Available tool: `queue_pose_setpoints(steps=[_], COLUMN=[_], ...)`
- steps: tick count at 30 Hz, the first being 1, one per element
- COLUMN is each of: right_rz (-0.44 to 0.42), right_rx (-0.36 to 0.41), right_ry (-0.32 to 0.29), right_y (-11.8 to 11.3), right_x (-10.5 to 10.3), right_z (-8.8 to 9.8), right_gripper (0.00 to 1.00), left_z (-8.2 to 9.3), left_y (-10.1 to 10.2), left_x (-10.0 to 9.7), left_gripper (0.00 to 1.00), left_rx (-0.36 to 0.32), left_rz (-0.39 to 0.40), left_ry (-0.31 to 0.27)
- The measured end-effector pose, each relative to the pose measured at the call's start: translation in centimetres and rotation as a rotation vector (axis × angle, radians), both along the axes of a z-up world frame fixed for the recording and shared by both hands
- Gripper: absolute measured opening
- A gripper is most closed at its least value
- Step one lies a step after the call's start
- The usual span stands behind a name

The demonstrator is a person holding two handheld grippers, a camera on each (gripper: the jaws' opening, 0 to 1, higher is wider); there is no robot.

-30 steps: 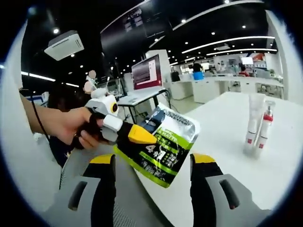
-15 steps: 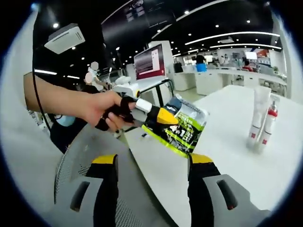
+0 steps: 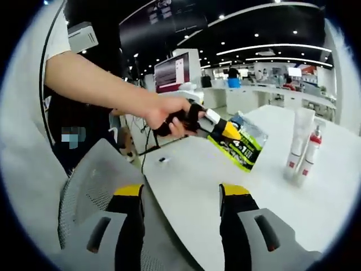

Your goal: Arrange the skincare products in the storage area until every visible bottle or jar stands upright without overlapping.

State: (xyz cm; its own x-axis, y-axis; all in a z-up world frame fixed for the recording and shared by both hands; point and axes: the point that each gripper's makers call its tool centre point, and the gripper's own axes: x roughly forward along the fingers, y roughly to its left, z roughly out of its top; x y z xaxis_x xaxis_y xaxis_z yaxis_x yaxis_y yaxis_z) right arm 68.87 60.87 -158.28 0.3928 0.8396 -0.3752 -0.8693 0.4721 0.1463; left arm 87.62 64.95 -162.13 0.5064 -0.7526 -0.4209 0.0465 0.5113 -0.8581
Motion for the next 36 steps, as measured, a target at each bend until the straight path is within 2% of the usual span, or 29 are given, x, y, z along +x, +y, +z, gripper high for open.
queue_pose_setpoints(steps=[5,7,9,14,17,22,25,29,31,34,36], right_rz=[-0.016,-0.020,-0.016,-0.013,-0.017,-0.024,-0.023,-0.017,-0.017,-0.018,-0.020], right_rx=[-0.013,-0.024,-0.019,-0.025,-0.029,-0.031,-0.024,-0.023,-0.027,-0.024,-0.017], right_ry=[0.002,-0.006,-0.027,-0.001,0.007,0.014,0.024,0.023,0.027,0.029,0.035], right_y=[-0.3,-0.4,-0.4,-0.3,-0.3,-0.5,-0.4,-0.3,-0.4,-0.4,-0.4], right_x=[0.3,0.3,0.3,0.4,0.4,0.5,0.5,0.3,0.3,0.3,0.3], right_z=[-0.3,-0.3,0.0,-0.4,-0.6,-0.7,-0.7,-0.7,-0.8,-0.8,-0.7], right_gripper=[0.47,0.45,0.41,0.43,0.43,0.41,0.41,0.40,0.40,0.40,0.40], left_z=[-1.9,-2.4,-2.8,-4.5,-5.2,-5.8,-6.1,-6.7,-6.7,-7.7,-7.9], left_y=[-0.7,-1.2,-1.7,-3.0,-4.1,-4.9,-5.5,-5.1,-5.4,-4.6,-4.6], left_x=[1.8,2.6,3.3,4.6,4.6,5.1,4.5,4.8,4.6,5.1,5.2], left_gripper=[0.02,0.02,0.02,0.02,0.02,0.02,0.02,0.02,0.02,0.04,0.06], left_rx=[0.043,0.011,-0.005,0.001,0.015,0.001,0.027,0.038,0.025,0.107,0.134], left_rz=[-0.039,-0.034,-0.035,-0.044,-0.059,-0.061,-0.082,-0.089,-0.076,-0.085,-0.095], left_ry=[0.041,0.074,0.079,0.122,0.137,0.156,0.164,0.173,0.208,0.198,0.201])
